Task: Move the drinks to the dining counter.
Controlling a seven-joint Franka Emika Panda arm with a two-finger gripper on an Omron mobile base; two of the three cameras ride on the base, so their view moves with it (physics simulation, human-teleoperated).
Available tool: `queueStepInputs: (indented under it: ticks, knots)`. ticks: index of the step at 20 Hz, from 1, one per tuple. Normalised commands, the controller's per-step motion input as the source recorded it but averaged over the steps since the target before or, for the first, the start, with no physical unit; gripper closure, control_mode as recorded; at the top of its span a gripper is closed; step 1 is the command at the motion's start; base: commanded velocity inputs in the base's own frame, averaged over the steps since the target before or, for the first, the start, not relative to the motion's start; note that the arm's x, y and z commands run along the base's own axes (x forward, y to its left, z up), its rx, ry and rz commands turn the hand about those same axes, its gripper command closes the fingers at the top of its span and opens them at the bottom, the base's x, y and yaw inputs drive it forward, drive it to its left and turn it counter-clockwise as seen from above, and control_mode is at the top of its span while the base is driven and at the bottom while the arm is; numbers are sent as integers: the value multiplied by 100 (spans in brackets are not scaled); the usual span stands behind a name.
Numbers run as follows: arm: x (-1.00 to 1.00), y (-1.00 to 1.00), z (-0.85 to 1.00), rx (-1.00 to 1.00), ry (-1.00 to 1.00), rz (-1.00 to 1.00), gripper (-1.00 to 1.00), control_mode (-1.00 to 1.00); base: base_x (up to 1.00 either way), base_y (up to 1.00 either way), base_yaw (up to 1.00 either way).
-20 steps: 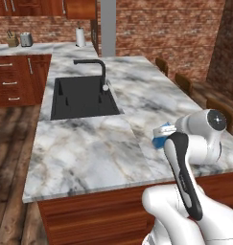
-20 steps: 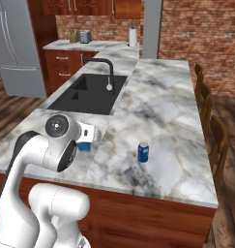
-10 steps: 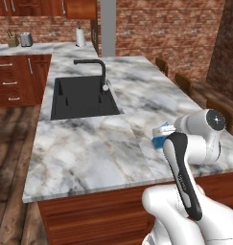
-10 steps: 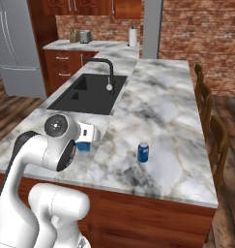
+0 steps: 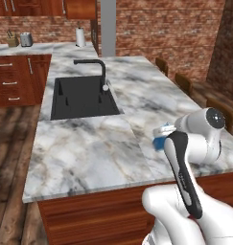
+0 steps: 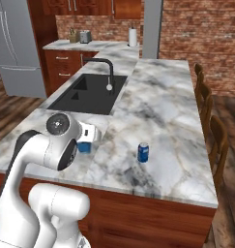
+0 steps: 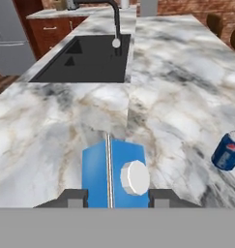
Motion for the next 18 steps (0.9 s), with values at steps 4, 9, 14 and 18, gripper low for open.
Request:
queueStepInputs:
  ticks: [4, 9, 14, 18]
  knots:
    - [12, -19, 0, 0, 9, 0, 100, -100, 0, 0, 0]
    - [24, -19, 0, 0, 5, 0, 100, -100, 0, 0, 0]
    - [24, -18, 0, 0, 0, 0, 100, -100, 0, 0, 0]
    - [21, -21, -5, 0, 0, 0, 100, -100, 0, 0, 0]
